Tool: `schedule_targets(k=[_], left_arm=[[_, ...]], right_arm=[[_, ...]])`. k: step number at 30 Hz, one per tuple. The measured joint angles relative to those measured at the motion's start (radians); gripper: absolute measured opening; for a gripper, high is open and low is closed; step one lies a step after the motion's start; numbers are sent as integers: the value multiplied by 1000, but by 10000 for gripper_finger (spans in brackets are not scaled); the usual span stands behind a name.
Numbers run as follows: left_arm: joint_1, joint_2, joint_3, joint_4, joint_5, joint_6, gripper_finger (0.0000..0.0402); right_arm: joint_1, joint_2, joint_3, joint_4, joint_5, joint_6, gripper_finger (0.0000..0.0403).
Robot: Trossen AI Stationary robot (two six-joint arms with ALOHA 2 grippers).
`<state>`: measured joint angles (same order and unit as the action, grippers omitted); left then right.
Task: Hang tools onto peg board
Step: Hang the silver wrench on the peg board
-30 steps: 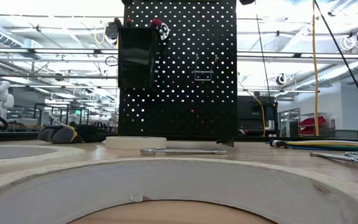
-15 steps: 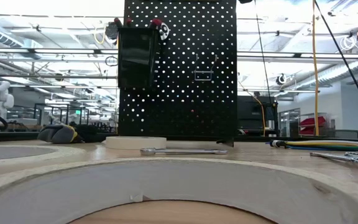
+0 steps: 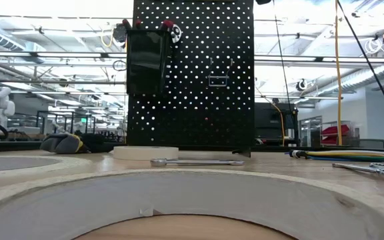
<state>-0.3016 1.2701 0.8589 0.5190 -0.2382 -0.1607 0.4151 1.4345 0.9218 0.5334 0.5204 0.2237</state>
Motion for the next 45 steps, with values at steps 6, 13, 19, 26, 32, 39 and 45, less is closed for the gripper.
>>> schedule_targets(k=[6,13,19,26,32,39,45], left_arm=[[0,0,0,-2,5,11,32],[1,0,0,-2,33,11,7],[1,0,0,-5,59,12,4],[0,-7,0,-40,112,19,4],[0,-56,0,-87,206,60,4],[0,-114,0,-9,424,138,3],[0,-69,1,162,536,265,3]], right_arm=[[-1,0,0,1,0,0,6],[-1,0,0,1,-3,-3,14],[-1,0,0,1,-24,0,53],[-23,-30,0,-22,-273,190,114],[-41,-34,-1,-58,-453,260,178],[-56,-23,-1,50,-580,293,230],[-107,115,-1,426,-832,437,239]])
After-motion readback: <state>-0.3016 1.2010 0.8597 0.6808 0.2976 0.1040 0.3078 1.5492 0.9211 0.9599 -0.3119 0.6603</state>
